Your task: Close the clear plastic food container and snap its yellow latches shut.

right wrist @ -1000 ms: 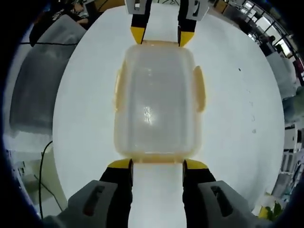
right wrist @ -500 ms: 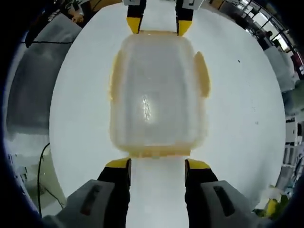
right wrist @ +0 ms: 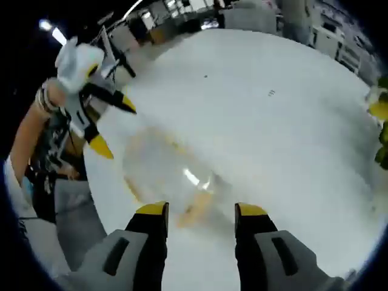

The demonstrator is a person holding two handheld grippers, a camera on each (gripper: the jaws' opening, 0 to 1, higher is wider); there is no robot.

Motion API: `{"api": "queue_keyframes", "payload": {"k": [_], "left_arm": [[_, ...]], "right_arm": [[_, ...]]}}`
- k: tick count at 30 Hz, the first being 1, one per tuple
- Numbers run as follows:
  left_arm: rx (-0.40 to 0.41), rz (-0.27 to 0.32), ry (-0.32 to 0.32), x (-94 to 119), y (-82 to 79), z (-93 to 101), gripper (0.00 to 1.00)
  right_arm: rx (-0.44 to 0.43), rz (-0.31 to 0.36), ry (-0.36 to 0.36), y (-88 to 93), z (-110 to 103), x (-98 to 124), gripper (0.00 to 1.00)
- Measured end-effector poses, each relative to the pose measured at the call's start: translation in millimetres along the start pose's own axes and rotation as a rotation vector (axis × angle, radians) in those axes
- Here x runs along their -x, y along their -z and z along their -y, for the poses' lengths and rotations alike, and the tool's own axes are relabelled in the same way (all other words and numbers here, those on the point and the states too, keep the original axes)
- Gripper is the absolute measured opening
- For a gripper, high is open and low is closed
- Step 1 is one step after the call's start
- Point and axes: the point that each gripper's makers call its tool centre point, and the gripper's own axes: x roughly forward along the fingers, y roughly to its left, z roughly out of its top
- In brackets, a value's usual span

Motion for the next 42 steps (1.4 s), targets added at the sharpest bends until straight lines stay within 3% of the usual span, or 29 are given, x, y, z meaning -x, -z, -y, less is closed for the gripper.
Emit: {"api": "queue_keyframes", "payload": {"k": [2, 4, 8, 12, 14, 15, 16, 19, 20, 28, 42], "left_arm": [[0.202, 0.010, 0.045, -3.2, 4.3, 4.5, 0.65], [0.303, 0.000, 0.053, -6.8, 9.7, 4.3, 0.64], [0.277, -0.010, -0.010, -12.1, 18.7, -9.9, 0.48], [0.382, 0.006, -0.007, -14.2, 17.4, -8.0, 0.38], [0.396, -0.002, 0.003, -16.7, 17.5, -4.6, 0.32], [0.407, -0.023, -0.019, -17.4, 20.7, -6.3, 0.29], [0.366, -0.063, -0.044, -18.1, 27.8, -8.7, 0.26], [0.355, -0.084, -0.059, -24.1, 34.0, -7.4, 0.21], [0.346, -0.097, -0.072, -25.7, 37.3, -7.2, 0.21], [0.347, -0.115, -0.076, -26.6, 38.0, -3.5, 0.21], [0.362, -0.112, -0.104, -26.1, 37.0, -5.5, 0.19]], "right_arm": [[-0.110, -0.002, -0.018, 1.8, 2.7, -6.3, 0.46], [-0.121, -0.033, -0.011, 13.9, 2.4, -14.2, 0.43], [-0.117, -0.094, 0.038, 34.9, -1.4, -27.2, 0.45], [-0.093, -0.142, 0.037, 40.4, -5.7, -34.2, 0.43], [-0.077, -0.170, 0.060, 38.9, -0.8, -37.5, 0.42], [-0.071, -0.169, 0.061, 37.8, -1.5, -39.3, 0.41], [-0.058, -0.181, 0.077, 38.4, 0.7, -40.0, 0.41], [0.065, -0.229, 0.140, 47.9, 7.5, -38.5, 0.34], [0.022, -0.209, 0.119, 45.3, 1.3, -41.4, 0.34], [0.035, -0.233, 0.107, 52.0, -2.6, -39.1, 0.33], [0.044, -0.270, 0.093, 47.2, 2.7, -41.3, 0.31]]}}
